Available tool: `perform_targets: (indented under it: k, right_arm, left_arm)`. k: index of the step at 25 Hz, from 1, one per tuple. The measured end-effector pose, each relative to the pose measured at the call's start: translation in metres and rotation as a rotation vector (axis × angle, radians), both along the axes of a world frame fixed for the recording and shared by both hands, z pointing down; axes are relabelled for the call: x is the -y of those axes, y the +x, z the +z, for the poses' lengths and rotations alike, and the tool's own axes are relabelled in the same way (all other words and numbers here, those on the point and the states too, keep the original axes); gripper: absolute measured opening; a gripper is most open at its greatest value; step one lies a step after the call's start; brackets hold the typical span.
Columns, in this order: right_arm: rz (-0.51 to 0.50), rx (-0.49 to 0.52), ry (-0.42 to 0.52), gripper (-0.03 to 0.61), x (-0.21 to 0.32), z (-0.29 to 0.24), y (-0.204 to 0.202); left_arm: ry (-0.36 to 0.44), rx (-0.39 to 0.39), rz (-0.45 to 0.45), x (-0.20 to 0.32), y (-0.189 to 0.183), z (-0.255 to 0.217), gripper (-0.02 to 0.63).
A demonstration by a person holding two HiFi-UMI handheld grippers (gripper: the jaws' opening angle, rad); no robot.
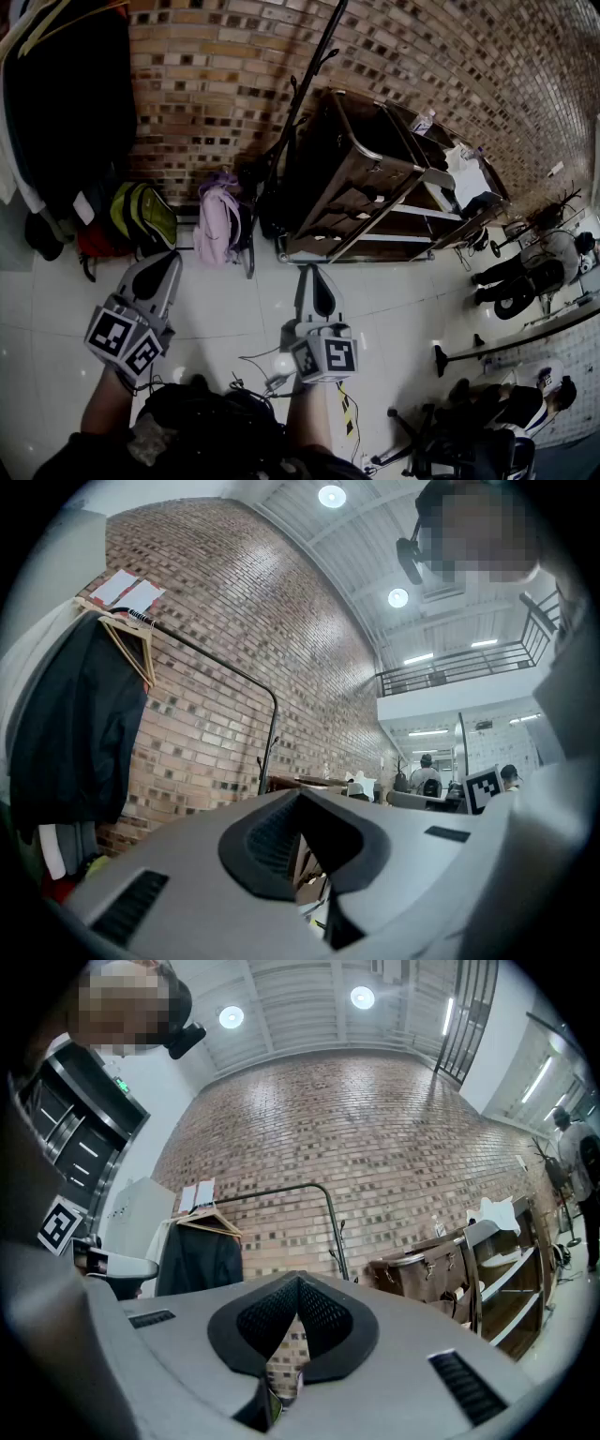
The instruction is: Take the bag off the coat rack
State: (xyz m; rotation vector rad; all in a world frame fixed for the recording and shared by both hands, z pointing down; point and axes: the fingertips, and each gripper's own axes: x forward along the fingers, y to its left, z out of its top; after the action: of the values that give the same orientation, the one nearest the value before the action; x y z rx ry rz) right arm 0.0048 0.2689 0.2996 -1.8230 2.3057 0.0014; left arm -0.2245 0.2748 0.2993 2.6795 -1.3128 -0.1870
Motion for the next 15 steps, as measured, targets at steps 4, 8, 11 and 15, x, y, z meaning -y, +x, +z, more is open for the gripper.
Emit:
perform_targets:
  k: [4, 8, 11, 15]
  right_arm:
    - [0.018, 0.002, 0.003, 0.015, 0.001, 0.006, -0.008]
    - [0.025, 0.002, 0.008, 0.015, 0.01, 0.011, -0.011]
    - [0.004, 0.046, 0.046, 0.015, 0.024, 0.003, -0.017]
    - [0.002, 0.036, 0.043, 0.015, 0.049, 0.007, -0.016]
  left_arm:
    - [0.008, -0.006, 0.022, 0.007, -0.013, 0.004, 0.017]
    - [0.021, -0.014, 0.026, 0.018, -0.02, 0.004, 0.017]
    - [0.03, -0.011, 0.018, 0.029, -0.022, 0.004, 0.017]
    - [0.023, -0.009, -0.003, 0.044, -0.024, 0.008, 0.017]
